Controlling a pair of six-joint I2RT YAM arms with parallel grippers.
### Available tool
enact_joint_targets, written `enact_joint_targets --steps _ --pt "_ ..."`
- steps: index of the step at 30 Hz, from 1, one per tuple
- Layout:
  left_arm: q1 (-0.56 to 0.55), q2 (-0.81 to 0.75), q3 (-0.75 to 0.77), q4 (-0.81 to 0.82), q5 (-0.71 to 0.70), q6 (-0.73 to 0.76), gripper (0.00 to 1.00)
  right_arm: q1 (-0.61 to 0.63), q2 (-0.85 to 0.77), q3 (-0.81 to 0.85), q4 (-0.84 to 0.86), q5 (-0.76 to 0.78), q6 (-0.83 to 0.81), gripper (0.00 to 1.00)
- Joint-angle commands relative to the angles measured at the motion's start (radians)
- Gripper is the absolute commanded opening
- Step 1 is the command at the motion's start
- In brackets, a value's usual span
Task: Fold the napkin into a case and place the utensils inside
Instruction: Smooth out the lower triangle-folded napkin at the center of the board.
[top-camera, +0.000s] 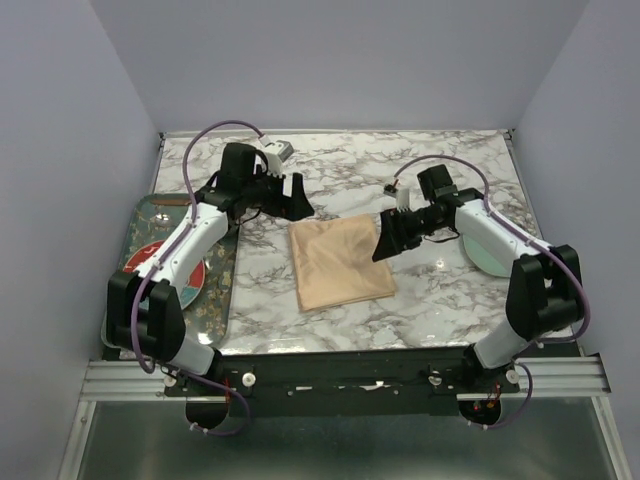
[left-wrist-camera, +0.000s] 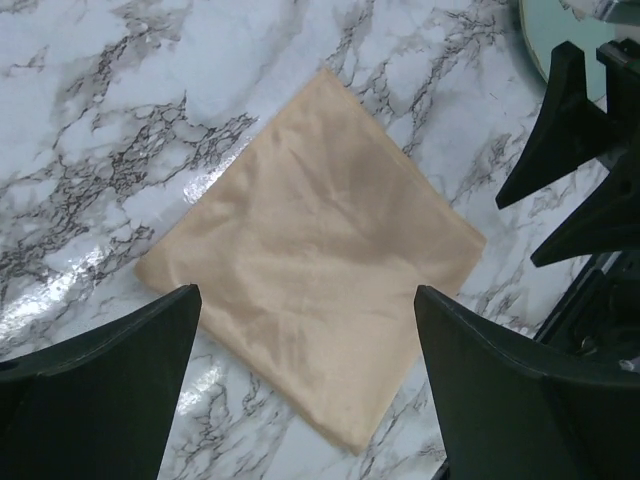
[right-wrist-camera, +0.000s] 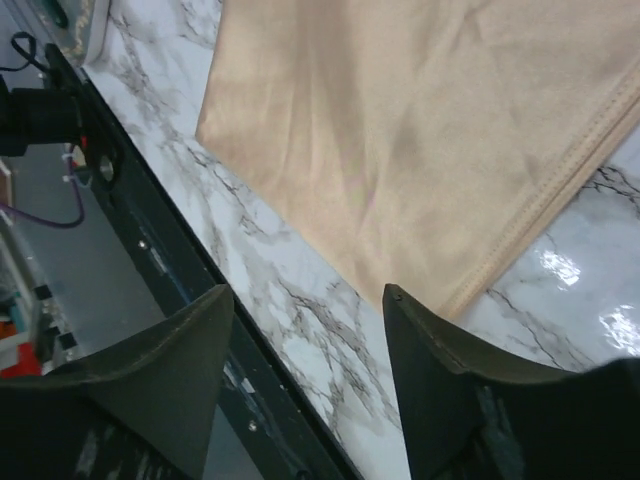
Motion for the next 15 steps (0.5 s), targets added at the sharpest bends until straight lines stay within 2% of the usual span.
enact_joint_targets --steps 1,2,3,4,5,7,9,13,15 --pt "0.024 0.146 0.027 -0.019 0.149 -0.170 0.82 0.020 0.100 -0.016 0.096 -0.133 0.104 0.63" --pt "0.028 0.190 0.023 -0.013 0.153 -0.190 0.76 0.024 0.109 -0.022 0.108 -0.134 0.115 0.62" --pt "0.033 0.208 0.014 0.004 0.155 -0.205 0.73 0.032 0.115 -0.033 0.117 -0.128 0.147 0.61" --pt "0.045 0.218 0.001 0.027 0.146 -0.238 0.58 0.035 0.121 -0.048 0.131 -0.123 0.150 0.59" --pt "0.050 0.241 -0.011 0.051 0.132 -0.246 0.51 0.038 0.135 -0.058 0.136 -0.098 0.148 0.59" --pt "0.067 0.267 0.001 0.042 0.085 -0.240 0.42 0.041 0.152 -0.078 0.141 -0.068 0.155 0.58" --pt "0.074 0.295 0.030 0.010 -0.007 -0.236 0.42 0.041 0.178 -0.084 0.141 -0.021 0.161 0.57" --pt "0.084 0.307 0.032 0.015 -0.109 -0.246 0.60 0.041 0.216 -0.085 0.124 0.047 0.161 0.56" --pt "0.084 0.338 0.052 -0.028 -0.153 -0.248 0.63 0.041 0.238 -0.076 0.110 0.077 0.153 0.55"
